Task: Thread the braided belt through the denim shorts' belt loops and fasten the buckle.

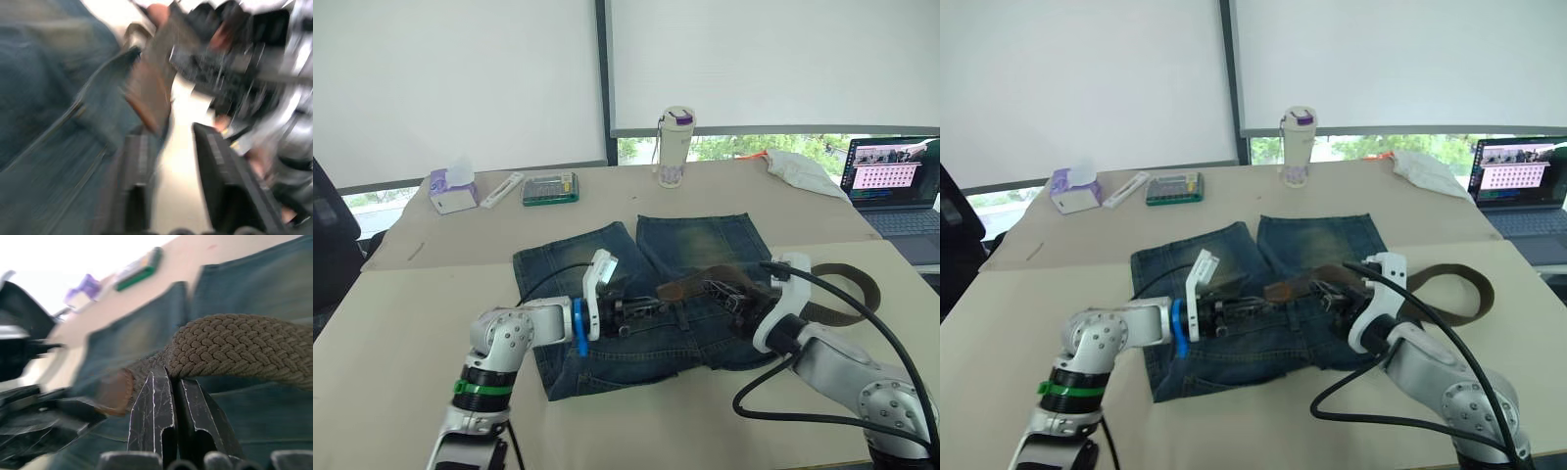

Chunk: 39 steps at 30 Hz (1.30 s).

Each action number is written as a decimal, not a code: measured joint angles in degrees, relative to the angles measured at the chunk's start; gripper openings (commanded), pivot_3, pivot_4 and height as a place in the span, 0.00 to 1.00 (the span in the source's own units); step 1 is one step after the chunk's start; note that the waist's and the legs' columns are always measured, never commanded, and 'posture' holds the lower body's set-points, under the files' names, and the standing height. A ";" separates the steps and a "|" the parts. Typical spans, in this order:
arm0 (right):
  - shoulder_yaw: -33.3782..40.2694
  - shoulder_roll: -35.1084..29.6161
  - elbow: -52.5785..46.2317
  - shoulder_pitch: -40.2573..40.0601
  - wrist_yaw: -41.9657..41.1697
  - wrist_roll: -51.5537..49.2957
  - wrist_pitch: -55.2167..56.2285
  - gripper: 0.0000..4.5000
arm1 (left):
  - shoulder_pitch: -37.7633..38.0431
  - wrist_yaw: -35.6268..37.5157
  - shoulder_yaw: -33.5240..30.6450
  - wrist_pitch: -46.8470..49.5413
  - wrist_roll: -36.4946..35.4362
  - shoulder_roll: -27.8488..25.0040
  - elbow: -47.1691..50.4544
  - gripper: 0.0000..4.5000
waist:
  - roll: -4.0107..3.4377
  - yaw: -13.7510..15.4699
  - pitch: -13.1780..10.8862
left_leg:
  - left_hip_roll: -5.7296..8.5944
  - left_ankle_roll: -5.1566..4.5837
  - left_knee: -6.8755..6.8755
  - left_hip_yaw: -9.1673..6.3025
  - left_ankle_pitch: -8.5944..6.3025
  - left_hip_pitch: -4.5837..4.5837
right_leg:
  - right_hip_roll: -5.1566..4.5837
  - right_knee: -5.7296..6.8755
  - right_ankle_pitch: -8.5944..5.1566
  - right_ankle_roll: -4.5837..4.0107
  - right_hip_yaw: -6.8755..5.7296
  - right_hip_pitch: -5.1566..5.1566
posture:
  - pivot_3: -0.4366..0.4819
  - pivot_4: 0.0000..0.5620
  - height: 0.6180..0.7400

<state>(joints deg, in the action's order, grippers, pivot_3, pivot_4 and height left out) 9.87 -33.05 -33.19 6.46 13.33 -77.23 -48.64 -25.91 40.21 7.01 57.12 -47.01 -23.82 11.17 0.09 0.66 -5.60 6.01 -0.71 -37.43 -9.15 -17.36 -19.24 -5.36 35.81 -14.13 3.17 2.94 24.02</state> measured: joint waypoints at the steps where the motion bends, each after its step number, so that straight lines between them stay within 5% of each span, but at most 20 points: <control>1: -0.05 -0.41 0.60 -0.13 0.01 0.85 -0.14 0.00 | 0.68 2.73 1.78 -3.35 2.54 -1.75 0.57 0.70 | 0.00 0.07 0.00 | 0.02 0.00 0.04 0.01 0.01 0.00 | -0.03 -0.02 0.00 0.00 0.02 0.01 | 0.48 0.27 1.00; 2: -0.08 -0.92 1.09 -0.34 -0.04 1.82 -0.52 0.00 | 1.42 5.10 3.03 -6.18 4.45 -2.85 0.72 0.77 | -0.02 0.23 0.00 | 0.02 -0.02 0.08 0.01 0.01 0.00 | -0.05 -0.04 0.00 0.00 0.02 0.00 | 0.48 0.27 1.00; 12: -0.49 -3.42 3.24 -3.18 -1.92 9.04 -3.55 0.00 | 5.90 15.14 8.68 -22.01 16.66 -6.69 -0.31 0.77 | 0.02 0.24 -0.02 | -0.02 -0.07 0.13 0.01 0.00 -0.02 | -0.05 -0.06 0.00 0.00 0.03 0.01 | 0.48 0.27 1.00; 33: -0.96 2.26 5.21 -2.27 -2.91 17.40 -5.56 0.00 | 6.33 16.76 8.64 -23.79 19.92 -6.16 -0.96 0.77 | 0.01 0.00 -0.01 | -0.03 -0.06 0.14 0.01 0.00 0.00 | -0.02 -0.01 0.00 0.00 0.02 0.03 | 0.48 0.27 1.00; 39: -5.35 9.34 4.22 -0.26 -3.31 16.67 -7.03 0.00 | 6.41 15.89 8.34 -23.20 19.92 -5.30 -0.95 0.77 | -0.01 -0.28 0.01 | -0.07 -0.05 0.20 0.01 0.01 0.02 | 0.00 0.03 0.00 0.00 0.06 0.07 | 0.48 0.27 1.00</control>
<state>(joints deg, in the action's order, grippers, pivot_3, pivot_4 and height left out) 4.52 -23.71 -28.97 6.20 10.02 -60.57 -55.67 -19.50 56.09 15.35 33.91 -27.10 -29.11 10.23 0.08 0.38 -5.60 5.94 -0.76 -37.24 -9.14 -17.35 -19.22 -5.35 35.84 -14.13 3.18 3.00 24.08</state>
